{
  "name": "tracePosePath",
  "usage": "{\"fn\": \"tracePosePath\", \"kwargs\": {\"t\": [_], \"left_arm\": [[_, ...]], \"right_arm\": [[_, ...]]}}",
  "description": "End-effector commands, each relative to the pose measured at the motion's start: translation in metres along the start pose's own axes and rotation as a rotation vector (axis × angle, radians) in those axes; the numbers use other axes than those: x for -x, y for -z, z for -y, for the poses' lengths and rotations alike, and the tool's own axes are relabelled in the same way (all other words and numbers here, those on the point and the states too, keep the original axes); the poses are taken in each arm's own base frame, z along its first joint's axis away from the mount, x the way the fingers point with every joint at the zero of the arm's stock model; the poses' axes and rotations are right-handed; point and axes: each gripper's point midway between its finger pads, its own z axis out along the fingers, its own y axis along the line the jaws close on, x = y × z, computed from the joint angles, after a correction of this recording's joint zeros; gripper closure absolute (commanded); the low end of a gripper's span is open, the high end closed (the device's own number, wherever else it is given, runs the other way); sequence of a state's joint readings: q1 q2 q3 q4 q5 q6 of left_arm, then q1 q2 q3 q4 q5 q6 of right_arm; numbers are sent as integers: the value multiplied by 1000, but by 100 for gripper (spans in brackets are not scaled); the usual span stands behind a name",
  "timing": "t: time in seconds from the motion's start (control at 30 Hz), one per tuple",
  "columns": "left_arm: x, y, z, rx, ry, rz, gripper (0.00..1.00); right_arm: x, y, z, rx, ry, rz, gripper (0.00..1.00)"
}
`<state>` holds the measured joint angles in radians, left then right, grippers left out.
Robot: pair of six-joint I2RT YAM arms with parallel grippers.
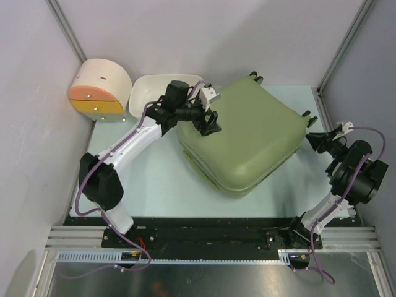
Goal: Open, take out, and arrange the luggage
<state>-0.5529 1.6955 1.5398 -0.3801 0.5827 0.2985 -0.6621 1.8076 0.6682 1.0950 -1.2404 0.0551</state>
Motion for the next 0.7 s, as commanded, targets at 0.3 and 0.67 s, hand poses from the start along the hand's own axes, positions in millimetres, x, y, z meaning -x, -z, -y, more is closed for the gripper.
{"fn": "tracePosePath", "kwargs": {"t": [0.3, 0.67], "left_arm": [[-43, 35, 34, -81, 100, -150, 0], [-58, 63, 65, -80, 157, -147, 0]], "right_arm": [[106, 34, 14, -66, 517, -156, 20], [155, -41, 31, -164, 249, -248, 22]]}}
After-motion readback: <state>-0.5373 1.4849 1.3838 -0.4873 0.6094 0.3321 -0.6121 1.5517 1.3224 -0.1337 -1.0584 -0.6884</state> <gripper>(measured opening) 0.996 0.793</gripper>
